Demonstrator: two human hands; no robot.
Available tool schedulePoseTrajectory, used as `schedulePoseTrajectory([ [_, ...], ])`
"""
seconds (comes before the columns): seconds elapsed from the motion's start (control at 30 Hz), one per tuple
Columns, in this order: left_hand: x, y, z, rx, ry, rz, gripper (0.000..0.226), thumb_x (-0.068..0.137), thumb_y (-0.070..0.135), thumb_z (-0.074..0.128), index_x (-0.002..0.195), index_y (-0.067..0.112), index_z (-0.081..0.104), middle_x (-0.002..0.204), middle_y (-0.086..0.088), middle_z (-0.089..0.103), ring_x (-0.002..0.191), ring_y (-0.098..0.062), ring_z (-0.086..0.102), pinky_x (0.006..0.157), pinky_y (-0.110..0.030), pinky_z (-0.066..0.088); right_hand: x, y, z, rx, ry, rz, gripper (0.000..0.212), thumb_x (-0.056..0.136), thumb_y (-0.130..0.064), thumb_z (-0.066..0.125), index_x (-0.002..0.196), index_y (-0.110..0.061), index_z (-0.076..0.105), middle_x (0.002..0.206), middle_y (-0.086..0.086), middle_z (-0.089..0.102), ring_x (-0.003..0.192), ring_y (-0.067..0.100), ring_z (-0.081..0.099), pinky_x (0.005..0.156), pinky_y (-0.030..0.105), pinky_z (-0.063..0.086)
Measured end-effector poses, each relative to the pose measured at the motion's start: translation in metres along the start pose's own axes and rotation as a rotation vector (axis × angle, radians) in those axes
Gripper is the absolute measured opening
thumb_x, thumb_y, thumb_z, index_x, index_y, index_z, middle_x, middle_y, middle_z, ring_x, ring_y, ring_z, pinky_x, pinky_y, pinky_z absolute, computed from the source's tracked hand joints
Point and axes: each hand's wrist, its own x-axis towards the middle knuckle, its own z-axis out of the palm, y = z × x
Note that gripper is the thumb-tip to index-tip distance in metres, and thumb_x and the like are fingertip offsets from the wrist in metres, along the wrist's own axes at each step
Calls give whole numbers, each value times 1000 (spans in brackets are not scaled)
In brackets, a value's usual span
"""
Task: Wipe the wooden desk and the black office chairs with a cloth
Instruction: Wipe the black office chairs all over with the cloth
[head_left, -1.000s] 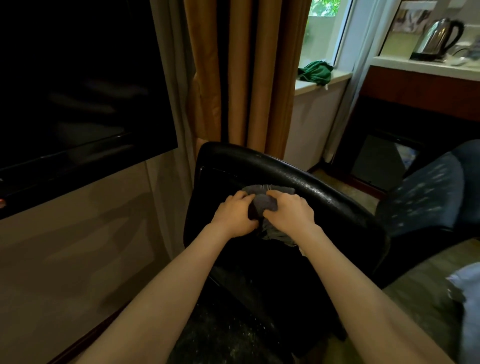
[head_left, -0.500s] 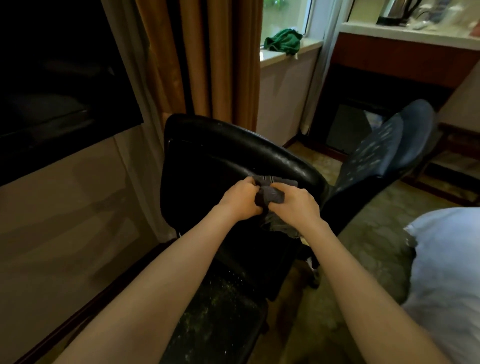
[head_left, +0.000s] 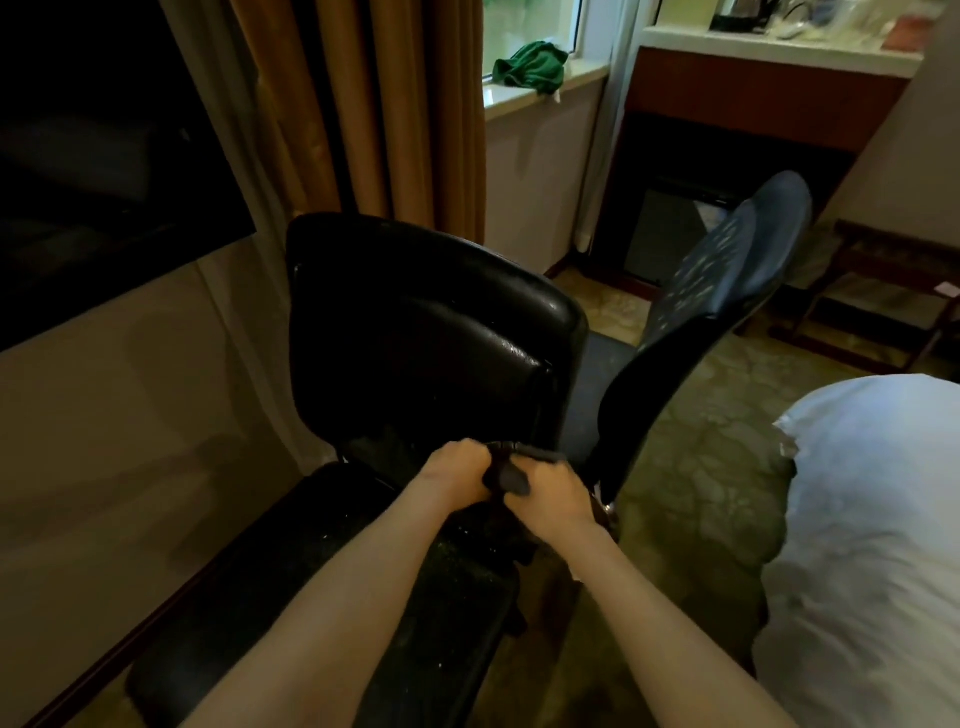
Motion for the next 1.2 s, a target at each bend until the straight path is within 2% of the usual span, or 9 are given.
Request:
schedulePoseTrajectory([
  [0.1,-8,-15,-26,-32,122,50,33,85,26,62,115,11,61,113,-10,59,100,-26,59,85,-35,51,4,-17,-20,-15,109,-54,47,89,-26,53,135,-25,47,122,4,59,113,28,48,80,32,44],
  [0.27,-6,-21,-91,-115,561,134,42,80,19,67,120,10,58,117,-12,58,108,-27,55,93,-30,39,24,-48,-74,-30,454,-156,50,86,-27,56,135,-24,47,133,-5,53,112,25,45,77,33,43],
  [0.37,4,-22,-118,-158,703,145,44,81,14,65,123,10,54,116,-12,59,106,-27,55,92,-31,40,51,-63,-105,16,443,-132,49,88,-28,55,135,-25,45,132,-3,54,117,27,44,80,34,42],
  [0.53,25,-37,-120,-16,514,50,43,86,7,57,128,13,51,125,-10,54,115,-27,50,97,-39,44,80,-71,-93,67,191,-61,40,90,-32,54,126,-23,41,119,8,57,109,31,53,79,37,46],
  [0.67,35,-39,-102,-75,508,10,41,84,12,61,124,16,52,123,-6,55,111,-21,52,93,-32,45,83,-68,-76,-88,193,-71,56,91,-32,54,140,-21,28,138,8,44,121,34,41,85,42,46],
  [0.77,36,-44,-114,-198,457,23,43,78,16,67,118,17,53,118,-5,51,108,-20,51,90,-31,44,86,-70,-79,-81,240,-128,51,91,-31,54,136,-19,33,134,8,47,118,31,42,83,42,46],
  [0.87,36,-48,-126,-186,454,0,54,76,15,68,125,18,48,122,-7,48,112,-22,49,95,-36,44,92,-79,-77,-65,242,-187,51,91,-30,54,136,-21,33,133,7,48,117,30,43,83,41,46],
  [1.0,41,-48,-124,-115,407,-46,61,86,21,60,142,23,36,135,-9,40,120,-25,44,100,-37,41,100,-81,-79,-30,213,-70,51,92,-34,53,137,-24,30,135,7,46,119,33,41,84,44,45],
  [1.2,51,-30,-124,-202,304,-8,59,84,28,61,139,27,41,129,-9,35,118,-26,40,101,-37,38,90,-59,-86,25,172,23,42,93,-37,51,129,-28,34,127,7,51,114,33,44,79,40,41],
])
